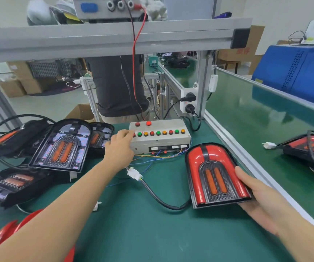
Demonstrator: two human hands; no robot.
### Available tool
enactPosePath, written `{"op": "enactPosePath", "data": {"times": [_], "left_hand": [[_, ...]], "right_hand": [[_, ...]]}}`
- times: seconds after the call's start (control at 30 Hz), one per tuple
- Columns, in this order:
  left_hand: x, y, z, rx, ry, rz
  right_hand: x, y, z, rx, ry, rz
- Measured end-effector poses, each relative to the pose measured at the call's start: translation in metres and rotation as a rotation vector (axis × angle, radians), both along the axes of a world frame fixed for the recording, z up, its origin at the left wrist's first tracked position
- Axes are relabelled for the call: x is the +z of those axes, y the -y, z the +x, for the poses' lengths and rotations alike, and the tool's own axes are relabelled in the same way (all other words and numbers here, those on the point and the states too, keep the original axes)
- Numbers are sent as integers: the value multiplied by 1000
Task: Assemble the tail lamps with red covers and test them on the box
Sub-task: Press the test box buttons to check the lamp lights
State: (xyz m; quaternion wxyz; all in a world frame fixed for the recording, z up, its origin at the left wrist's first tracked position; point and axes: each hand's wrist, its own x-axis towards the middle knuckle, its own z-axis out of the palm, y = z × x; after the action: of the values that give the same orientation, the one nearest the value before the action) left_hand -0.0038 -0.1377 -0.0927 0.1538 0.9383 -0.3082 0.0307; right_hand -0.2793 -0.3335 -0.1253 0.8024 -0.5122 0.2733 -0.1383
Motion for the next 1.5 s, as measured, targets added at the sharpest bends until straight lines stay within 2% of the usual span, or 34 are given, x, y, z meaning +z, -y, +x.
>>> {"op": "enactPosePath", "data": {"times": [0.13,0.3,0.5,0.8,0.9,0.97,1.07,1.17,1.5], "left_hand": [[-8,12,10,26,114,129],[-18,16,21,75,186,108],[-26,15,27,157,87,16],[-21,16,18,186,76,50],[-16,24,3,174,220,106],[-18,40,-14,95,277,96],[-24,71,-41,-40,223,93],[-23,96,-51,-75,135,112],[-23,107,-52,77,-21,176]], "right_hand": [[-3,-2,-1,24,-17,-93],[-7,-1,0,1,-4,-121],[-11,1,-1,27,11,-130],[-11,2,-2,1,0,-114],[-8,1,-2,20,-6,-109],[-6,0,-2,15,-21,-95],[-8,1,-2,4,-18,-75],[-10,3,-2,6,-12,-59],[-7,6,-1,51,5,4]]}}
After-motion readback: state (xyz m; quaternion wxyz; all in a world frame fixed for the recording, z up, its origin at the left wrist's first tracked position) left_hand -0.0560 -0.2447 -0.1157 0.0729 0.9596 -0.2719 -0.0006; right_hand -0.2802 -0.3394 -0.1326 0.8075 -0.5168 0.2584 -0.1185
